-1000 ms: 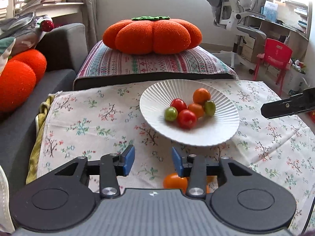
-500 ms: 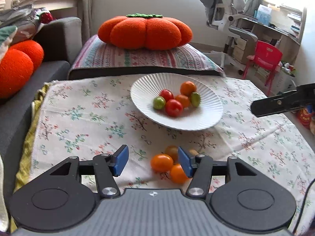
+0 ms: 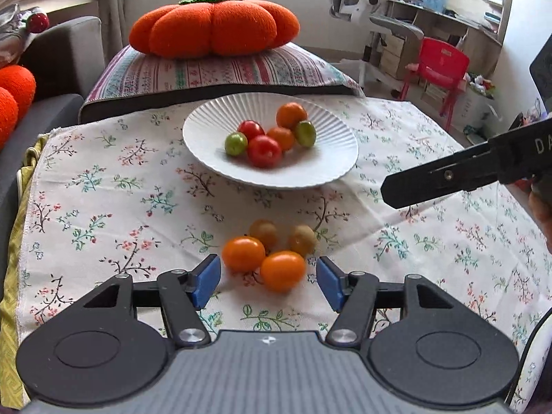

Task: Organize fruits
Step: 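Withdraw both tools from the plate toward the remaining fruits on the cloth, then grasp an orange cherry tomato with the left tool while the right tool grasps another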

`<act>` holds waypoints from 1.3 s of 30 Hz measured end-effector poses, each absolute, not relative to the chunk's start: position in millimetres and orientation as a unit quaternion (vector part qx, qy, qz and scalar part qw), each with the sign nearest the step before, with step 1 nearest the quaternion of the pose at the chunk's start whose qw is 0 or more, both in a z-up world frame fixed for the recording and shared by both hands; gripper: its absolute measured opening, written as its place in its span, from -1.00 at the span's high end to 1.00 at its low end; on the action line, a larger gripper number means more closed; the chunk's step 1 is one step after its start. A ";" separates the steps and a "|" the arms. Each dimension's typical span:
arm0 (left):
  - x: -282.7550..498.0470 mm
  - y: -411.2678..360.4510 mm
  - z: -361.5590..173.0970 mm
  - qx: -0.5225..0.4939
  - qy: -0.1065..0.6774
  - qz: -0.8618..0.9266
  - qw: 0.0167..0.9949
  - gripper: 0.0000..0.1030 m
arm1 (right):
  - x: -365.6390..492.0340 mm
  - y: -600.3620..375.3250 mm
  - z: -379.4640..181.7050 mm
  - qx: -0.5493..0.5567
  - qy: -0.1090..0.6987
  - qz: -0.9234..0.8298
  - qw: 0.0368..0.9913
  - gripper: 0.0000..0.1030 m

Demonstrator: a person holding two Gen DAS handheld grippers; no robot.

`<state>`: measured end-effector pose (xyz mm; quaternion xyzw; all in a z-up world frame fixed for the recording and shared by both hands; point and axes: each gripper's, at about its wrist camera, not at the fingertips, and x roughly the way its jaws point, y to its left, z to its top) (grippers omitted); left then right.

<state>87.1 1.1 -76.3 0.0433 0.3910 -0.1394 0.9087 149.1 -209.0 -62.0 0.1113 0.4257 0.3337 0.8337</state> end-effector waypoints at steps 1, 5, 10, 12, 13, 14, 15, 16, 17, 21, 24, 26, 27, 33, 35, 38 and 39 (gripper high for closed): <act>86.1 1.4 -75.7 0.045 0.389 -0.140 0.909 0.08 | 148.7 -208.3 -62.4 0.112 0.427 0.335 0.832 -0.23; 90.1 10.8 -73.8 0.033 0.385 -0.126 0.914 0.08 | 147.8 -204.4 -65.2 0.108 0.432 0.339 0.829 -0.18; 96.7 26.3 -76.4 -0.006 0.394 -0.112 0.912 0.08 | 148.4 -201.0 -72.1 0.104 0.440 0.340 0.824 -0.12; 98.8 28.4 -77.8 -0.011 0.395 -0.108 0.912 0.08 | 148.0 -196.8 -76.1 0.098 0.443 0.345 0.821 -0.09; 100.2 28.9 -79.0 -0.012 0.395 -0.107 0.912 0.08 | 147.3 -194.1 -77.8 0.095 0.443 0.349 0.821 -0.08; 101.4 29.0 -80.0 -0.013 0.397 -0.106 0.912 0.08 | 146.7 -191.1 -79.9 0.089 0.442 0.352 0.820 -0.07; 102.6 29.4 -81.4 -0.016 0.398 -0.106 0.911 0.08 | 146.0 -187.9 -82.5 0.083 0.442 0.355 0.820 -0.07; 104.2 30.0 -82.9 -0.021 0.399 -0.106 0.910 0.09 | 145.2 -184.3 -86.0 0.076 0.441 0.358 0.819 -0.06; 105.5 30.6 -84.1 -0.027 0.400 -0.109 0.910 0.09 | 144.6 -181.0 -88.5 0.069 0.441 0.360 0.819 -0.04; 110.4 30.8 -88.5 -0.047 0.401 -0.120 0.907 0.09 | 141.3 -165.4 -100.8 0.043 0.442 0.370 0.816 -0.02; 114.7 28.7 -93.3 -0.052 0.402 -0.126 0.905 0.15 | 137.7 -154.5 -106.5 0.026 0.436 0.369 0.820 -0.01; 117.5 26.7 -96.9 -0.050 0.406 -0.125 0.904 0.19 | 137.4 -149.6 -109.0 0.021 0.429 0.366 0.825 -0.01; 118.5 26.1 -98.1 -0.049 0.405 -0.125 0.904 0.19 | 138.0 -147.9 -109.7 0.019 0.426 0.363 0.829 -0.01; 124.3 24.1 -100.8 -0.048 0.400 -0.128 0.906 0.21 | 141.4 -139.8 -116.4 0.010 0.404 0.343 0.848 -0.01; 125.6 22.8 -102.1 -0.047 0.401 -0.129 0.906 0.29 | 142.1 -138.1 -118.7 0.015 0.398 0.341 0.851 -0.01; 127.1 23.2 -103.6 -0.048 0.404 -0.128 0.904 0.43 | 142.8 -130.2 -123.3 0.002 0.400 0.340 0.851 0.10; 127.6 23.9 -104.6 -0.048 0.406 -0.127 0.904 0.45 | 142.2 -126.9 -125.0 -0.008 0.402 0.338 0.851 0.12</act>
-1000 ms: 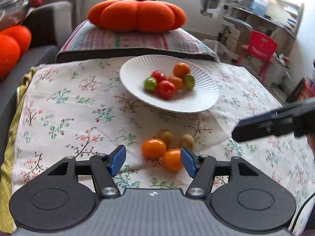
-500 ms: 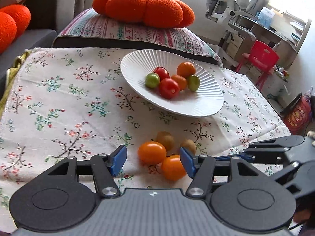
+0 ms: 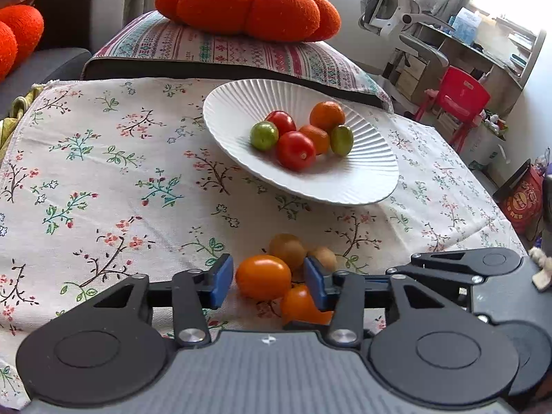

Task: Organize fruits
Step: 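Grasp an orange cherry tomato with the left tool while the right tool grasps another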

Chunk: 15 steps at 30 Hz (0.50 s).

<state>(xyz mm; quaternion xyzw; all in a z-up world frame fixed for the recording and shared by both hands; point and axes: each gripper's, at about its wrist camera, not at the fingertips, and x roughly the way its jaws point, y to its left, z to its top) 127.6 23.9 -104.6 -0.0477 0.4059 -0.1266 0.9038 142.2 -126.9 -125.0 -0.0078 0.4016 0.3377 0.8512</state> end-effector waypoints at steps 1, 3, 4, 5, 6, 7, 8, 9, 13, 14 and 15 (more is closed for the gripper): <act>127.9 25.7 -106.2 -0.052 0.407 -0.126 0.903 0.47 | 140.6 -125.1 -125.6 -0.017 0.398 0.337 0.853 0.16; 128.8 27.9 -107.4 -0.058 0.409 -0.126 0.902 0.51 | 138.8 -125.8 -124.3 -0.020 0.392 0.342 0.854 0.31; 129.1 28.5 -107.3 -0.057 0.409 -0.126 0.902 0.54 | 139.8 -126.7 -123.4 -0.015 0.393 0.346 0.852 0.35; 129.1 28.6 -107.2 -0.055 0.408 -0.126 0.903 0.55 | 140.5 -127.3 -122.7 -0.013 0.393 0.347 0.851 0.35; 129.1 28.5 -107.6 -0.054 0.408 -0.126 0.902 0.58 | 140.8 -127.1 -122.9 -0.017 0.392 0.348 0.851 0.36; 129.1 28.3 -108.2 -0.054 0.409 -0.126 0.902 0.61 | 140.2 -126.6 -123.0 -0.022 0.391 0.350 0.851 0.36; 129.1 27.4 -108.8 -0.052 0.410 -0.127 0.902 0.63 | 139.6 -126.2 -122.8 -0.026 0.390 0.351 0.851 0.37; 129.3 26.1 -108.9 -0.049 0.410 -0.127 0.902 0.63 | 139.2 -126.0 -122.4 -0.029 0.391 0.352 0.850 0.37; 127.5 19.5 -109.8 -0.026 0.406 -0.128 0.904 0.64 | 138.2 -125.8 -119.1 -0.029 0.408 0.351 0.843 0.37; 127.3 18.3 -110.4 -0.020 0.406 -0.128 0.905 0.64 | 137.9 -126.5 -118.3 -0.028 0.414 0.350 0.840 0.37; 127.0 17.1 -111.0 -0.016 0.405 -0.127 0.905 0.64 | 137.6 -127.1 -118.1 -0.028 0.420 0.349 0.837 0.37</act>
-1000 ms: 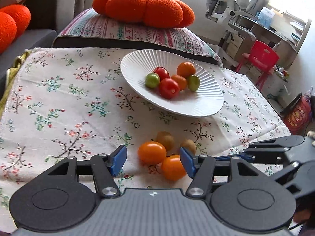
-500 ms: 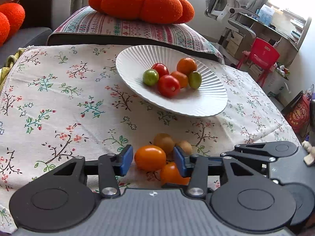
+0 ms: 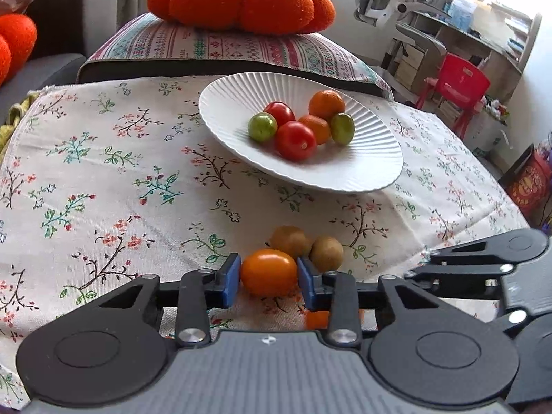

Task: Organize fruits
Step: 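Grasp an orange cherry tomato with the left tool while the right tool grasps another, then carry both orange cherry tomatoes into the white plate and open both tools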

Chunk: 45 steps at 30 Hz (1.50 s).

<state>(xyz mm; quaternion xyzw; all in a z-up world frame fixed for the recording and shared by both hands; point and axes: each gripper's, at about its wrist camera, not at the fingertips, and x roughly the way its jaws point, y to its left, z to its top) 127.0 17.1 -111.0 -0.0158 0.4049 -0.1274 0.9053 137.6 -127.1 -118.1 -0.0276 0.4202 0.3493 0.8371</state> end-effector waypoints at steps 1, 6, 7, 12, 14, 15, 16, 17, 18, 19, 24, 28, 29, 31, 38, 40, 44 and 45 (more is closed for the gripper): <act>126.5 15.9 -111.6 -0.011 0.404 -0.127 0.906 0.64 | 136.9 -129.2 -117.8 -0.028 0.426 0.348 0.835 0.37; 126.5 10.1 -112.5 0.010 0.399 -0.125 0.908 0.66 | 138.3 -143.2 -111.8 -0.021 0.435 0.333 0.837 0.37; 126.9 11.0 -111.9 0.006 0.401 -0.122 0.908 0.67 | 139.7 -145.6 -110.6 -0.018 0.435 0.329 0.838 0.37; 125.8 13.0 -108.4 0.006 0.399 -0.114 0.910 0.68 | 142.2 -151.0 -108.0 -0.011 0.436 0.321 0.841 0.37; 125.1 15.7 -105.4 -0.001 0.397 -0.114 0.911 0.68 | 141.5 -151.5 -106.7 -0.011 0.435 0.321 0.841 0.37; 124.6 16.3 -104.0 -0.003 0.396 -0.113 0.911 0.68 | 141.5 -151.8 -106.0 -0.010 0.435 0.322 0.841 0.37; 124.2 17.4 -102.5 -0.005 0.396 -0.112 0.912 0.68 | 141.4 -152.2 -105.5 -0.009 0.435 0.322 0.841 0.37; 123.7 18.8 -101.0 -0.008 0.395 -0.110 0.912 0.68 | 141.2 -152.2 -105.6 -0.010 0.435 0.322 0.841 0.37; 123.4 19.6 -99.8 -0.010 0.394 -0.110 0.913 0.68 | 141.2 -152.4 -105.1 -0.010 0.434 0.323 0.841 0.37; 122.8 21.1 -98.3 -0.013 0.393 -0.109 0.913 0.68 | 140.9 -152.5 -105.0 -0.010 0.434 0.323 0.841 0.37; 120.5 26.2 -91.1 -0.027 0.387 -0.106 0.916 0.68 | 141.0 -156.1 -101.0 -0.007 0.431 0.325 0.842 0.38; 118.3 29.6 -82.0 -0.038 0.377 -0.109 0.919 0.68 | 143.0 -162.4 -95.1 0.003 0.425 0.322 0.846 0.38; 118.0 30.4 -80.3 -0.040 0.374 -0.110 0.920 0.68 | 144.1 -164.6 -93.4 0.007 0.423 0.320 0.848 0.38; 117.6 33.3 -76.2 -0.045 0.370 -0.108 0.922 0.68 | 146.2 -169.0 -89.9 0.014 0.419 0.317 0.851 0.38; 121.7 57.1 -58.3 -0.078 0.346 -0.087 0.931 0.68 | 156.0 -194.0 -74.5 0.049 0.399 0.301 0.865 0.38; 123.2 62.0 -56.2 -0.084 0.343 -0.081 0.932 0.68 | 160.5 -203.3 -71.7 0.060 0.395 0.290 0.870 0.38; 125.4 62.4 -55.7 -0.087 0.342 -0.078 0.932 0.68 | 168.5 -217.7 -68.9 0.079 0.389 0.270 0.877 0.37; 125.7 61.7 -55.8 -0.086 0.342 -0.079 0.932 0.68 | 170.6 -220.4 -68.6 0.084 0.388 0.265 0.879 0.37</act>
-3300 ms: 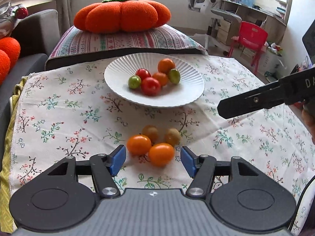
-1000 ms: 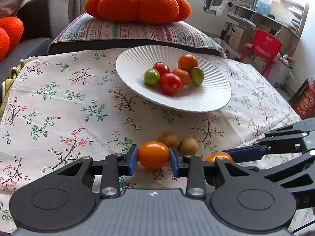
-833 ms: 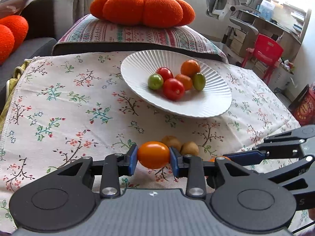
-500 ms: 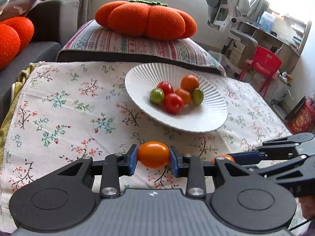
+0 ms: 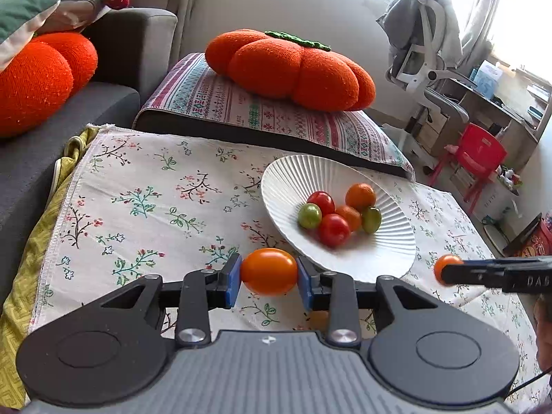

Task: Organize fruits
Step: 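Carry both orange cherry tomatoes into the white plate and open both tools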

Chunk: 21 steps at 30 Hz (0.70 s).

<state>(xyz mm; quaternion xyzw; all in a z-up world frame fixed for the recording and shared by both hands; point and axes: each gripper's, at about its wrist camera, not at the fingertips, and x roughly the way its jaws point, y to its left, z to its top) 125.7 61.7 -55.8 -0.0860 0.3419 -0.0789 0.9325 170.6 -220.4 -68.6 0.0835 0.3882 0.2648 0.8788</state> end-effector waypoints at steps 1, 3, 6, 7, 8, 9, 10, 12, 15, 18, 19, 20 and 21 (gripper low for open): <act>126.6 59.7 -55.6 -0.084 0.341 -0.080 0.933 0.68 | 172.8 -222.9 -68.4 0.088 0.387 0.260 0.880 0.37; 128.0 56.5 -54.9 -0.080 0.339 -0.084 0.934 0.68 | 174.4 -226.8 -68.9 0.094 0.386 0.251 0.883 0.37; 131.2 48.8 -55.3 -0.071 0.337 -0.094 0.934 0.68 | 179.0 -228.1 -71.6 0.100 0.388 0.239 0.884 0.37; 132.2 44.0 -55.5 -0.066 0.336 -0.098 0.934 0.68 | 180.0 -228.0 -72.1 0.101 0.388 0.237 0.885 0.38; 133.5 40.0 -55.8 -0.060 0.335 -0.102 0.935 0.68 | 181.6 -227.7 -73.1 0.102 0.388 0.234 0.886 0.38; 134.8 36.6 -56.4 -0.055 0.334 -0.106 0.935 0.68 | 181.4 -227.7 -73.0 0.103 0.387 0.232 0.887 0.38; 135.8 31.4 -56.7 -0.047 0.333 -0.110 0.935 0.68 | 182.5 -227.7 -73.2 0.103 0.386 0.229 0.888 0.38; 137.7 24.0 -57.6 -0.036 0.331 -0.116 0.936 0.68 | 185.4 -228.3 -74.0 0.105 0.382 0.226 0.890 0.38; 141.4 13.5 -59.4 -0.022 0.330 -0.126 0.935 0.68 | 189.3 -228.4 -76.0 0.106 0.381 0.219 0.892 0.38; 146.5 3.8 -61.9 -0.008 0.329 -0.131 0.935 0.68 | 193.4 -226.2 -77.8 0.104 0.380 0.216 0.893 0.38; 148.8 1.0 -62.8 -0.005 0.328 -0.133 0.935 0.68 | 194.5 -225.3 -78.2 0.103 0.379 0.216 0.894 0.37; 150.1 -1.1 -63.5 -0.004 0.328 -0.134 0.935 0.68 | 195.8 -224.1 -78.4 0.102 0.376 0.217 0.895 0.38; 152.1 -3.1 -64.4 -0.001 0.328 -0.135 0.935 0.68 | 196.8 -222.8 -78.6 0.100 0.374 0.217 0.896 0.38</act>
